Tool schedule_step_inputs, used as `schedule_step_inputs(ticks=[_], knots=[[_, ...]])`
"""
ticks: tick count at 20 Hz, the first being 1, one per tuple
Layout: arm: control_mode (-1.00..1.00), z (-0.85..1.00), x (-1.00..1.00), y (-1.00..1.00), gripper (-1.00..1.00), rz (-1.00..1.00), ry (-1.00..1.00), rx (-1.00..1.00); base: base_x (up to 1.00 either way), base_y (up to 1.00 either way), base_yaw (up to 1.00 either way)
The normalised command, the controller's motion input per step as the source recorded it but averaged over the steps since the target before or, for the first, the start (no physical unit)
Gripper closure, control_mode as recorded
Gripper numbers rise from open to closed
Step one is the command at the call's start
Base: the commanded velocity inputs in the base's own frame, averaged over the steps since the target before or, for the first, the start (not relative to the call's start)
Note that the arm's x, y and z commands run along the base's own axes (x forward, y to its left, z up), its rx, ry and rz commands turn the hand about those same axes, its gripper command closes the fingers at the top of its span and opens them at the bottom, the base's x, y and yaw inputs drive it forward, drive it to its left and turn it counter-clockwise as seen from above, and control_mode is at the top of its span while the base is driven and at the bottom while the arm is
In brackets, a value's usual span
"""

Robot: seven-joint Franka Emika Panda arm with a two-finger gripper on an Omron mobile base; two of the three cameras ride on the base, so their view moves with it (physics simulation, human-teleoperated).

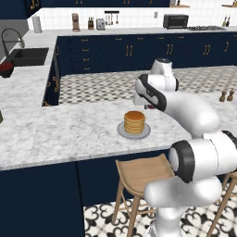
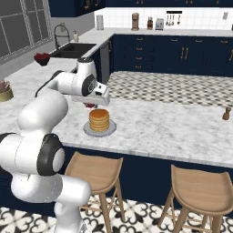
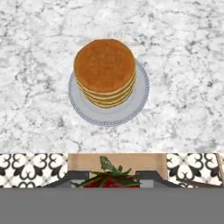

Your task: Take the strawberry from the fridge and place it on top of the pancake, located on the dining counter.

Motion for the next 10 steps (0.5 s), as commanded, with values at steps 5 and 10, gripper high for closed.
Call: schedule_step_inputs(ticks=[5,10], knots=[[-1.00,-0.11,0.93,-0.05,1.00,0.00,-0.01,0.07,0.00,0.00,0.00],[-1.00,-0.48,0.73,0.14,1.00,0.00,-0.11,-0.13,0.00,0.00,0.00]])
